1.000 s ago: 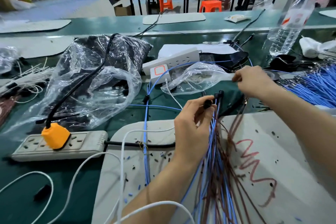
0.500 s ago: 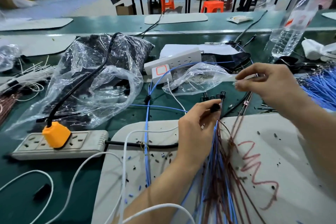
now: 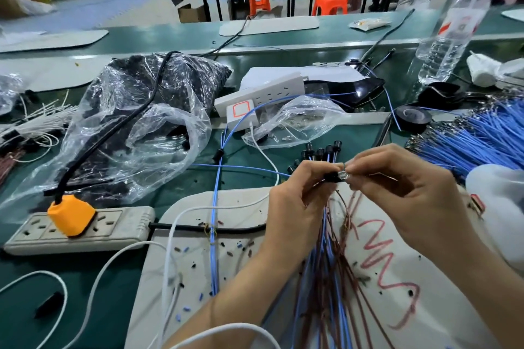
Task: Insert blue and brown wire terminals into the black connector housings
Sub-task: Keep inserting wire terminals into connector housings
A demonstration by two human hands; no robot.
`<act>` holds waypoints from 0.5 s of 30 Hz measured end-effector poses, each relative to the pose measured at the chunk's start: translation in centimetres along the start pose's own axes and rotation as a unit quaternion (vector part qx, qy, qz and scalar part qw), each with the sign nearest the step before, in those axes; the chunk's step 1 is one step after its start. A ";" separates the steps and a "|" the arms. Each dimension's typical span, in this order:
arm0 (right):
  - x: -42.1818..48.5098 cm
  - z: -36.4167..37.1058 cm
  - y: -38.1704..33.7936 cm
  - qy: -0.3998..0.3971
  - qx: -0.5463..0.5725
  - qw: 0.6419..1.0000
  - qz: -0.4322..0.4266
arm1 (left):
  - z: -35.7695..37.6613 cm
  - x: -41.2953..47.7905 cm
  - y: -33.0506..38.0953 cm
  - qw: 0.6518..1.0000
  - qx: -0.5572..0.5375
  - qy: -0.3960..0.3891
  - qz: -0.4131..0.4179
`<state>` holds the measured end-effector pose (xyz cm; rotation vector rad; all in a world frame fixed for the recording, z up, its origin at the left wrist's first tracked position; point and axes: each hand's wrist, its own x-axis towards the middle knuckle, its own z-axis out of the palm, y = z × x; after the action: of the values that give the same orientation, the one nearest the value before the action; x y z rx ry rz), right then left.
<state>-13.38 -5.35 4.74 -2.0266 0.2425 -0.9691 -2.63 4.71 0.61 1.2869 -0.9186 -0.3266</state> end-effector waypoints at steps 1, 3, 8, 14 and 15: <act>0.0 0.0 0.0 -0.003 -0.009 1.000 -0.010 | 0.0 0.0 0.1 1.000 0.005 -0.005 -0.001; 0.0 0.0 0.2 -0.001 -0.056 0.997 -0.045 | -0.1 0.1 0.1 1.000 0.029 -0.011 -0.003; 0.1 -0.6 0.5 -0.032 -0.203 0.968 -0.144 | -0.4 0.3 0.4 0.994 0.102 -0.022 0.013; 0.4 -1.3 0.0 -0.040 0.088 0.992 0.083 | -0.4 0.2 1.0 0.998 0.033 -0.050 -0.017; 0.4 -1.3 0.1 -0.035 0.135 0.983 0.118 | -0.4 0.2 1.0 0.998 0.018 -0.053 -0.027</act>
<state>-14.02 -6.40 5.33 -1.7361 0.2883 -0.7380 -2.47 5.19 1.58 1.3388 -0.9842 -0.4251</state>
